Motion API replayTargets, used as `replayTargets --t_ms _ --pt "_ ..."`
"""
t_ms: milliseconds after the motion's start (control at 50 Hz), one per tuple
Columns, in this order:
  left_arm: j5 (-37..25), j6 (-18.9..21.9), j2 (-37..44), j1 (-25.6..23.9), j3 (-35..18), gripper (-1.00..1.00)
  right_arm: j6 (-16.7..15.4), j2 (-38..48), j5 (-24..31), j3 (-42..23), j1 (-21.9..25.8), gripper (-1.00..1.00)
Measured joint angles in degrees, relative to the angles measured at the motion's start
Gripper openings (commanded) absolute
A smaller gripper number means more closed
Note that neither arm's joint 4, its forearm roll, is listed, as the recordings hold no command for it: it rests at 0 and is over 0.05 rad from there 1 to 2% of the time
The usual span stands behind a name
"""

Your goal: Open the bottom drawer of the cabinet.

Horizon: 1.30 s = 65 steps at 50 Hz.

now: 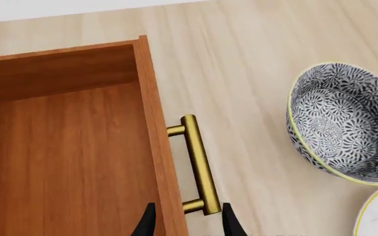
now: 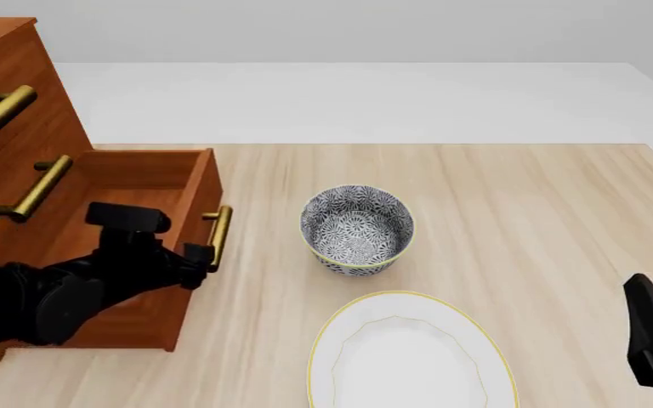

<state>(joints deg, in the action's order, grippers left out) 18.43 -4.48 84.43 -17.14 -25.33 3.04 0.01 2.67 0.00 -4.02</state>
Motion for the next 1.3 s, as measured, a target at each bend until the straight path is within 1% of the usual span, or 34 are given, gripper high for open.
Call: replayTargets --t_ms 380,520,900,1300 --pt "-2.5 0.4 0.1 -0.8 -1.0 1.00 0.0 0.0 0.0 0.0 -0.2 1.00" --pt "-4.3 0.8 -1.4 -0.9 -0.9 1.00 0.0 0.0 -0.1 0.0 -0.1 1.00" --pt "-10.3 2.3 -9.3 0.5 -1.1 1.00 0.0 0.0 -0.3 0.0 0.1 1.00" --pt "-18.4 3.8 -19.3 2.3 -2.3 1.00 0.3 0.0 -0.6 0.0 0.6 1.00"
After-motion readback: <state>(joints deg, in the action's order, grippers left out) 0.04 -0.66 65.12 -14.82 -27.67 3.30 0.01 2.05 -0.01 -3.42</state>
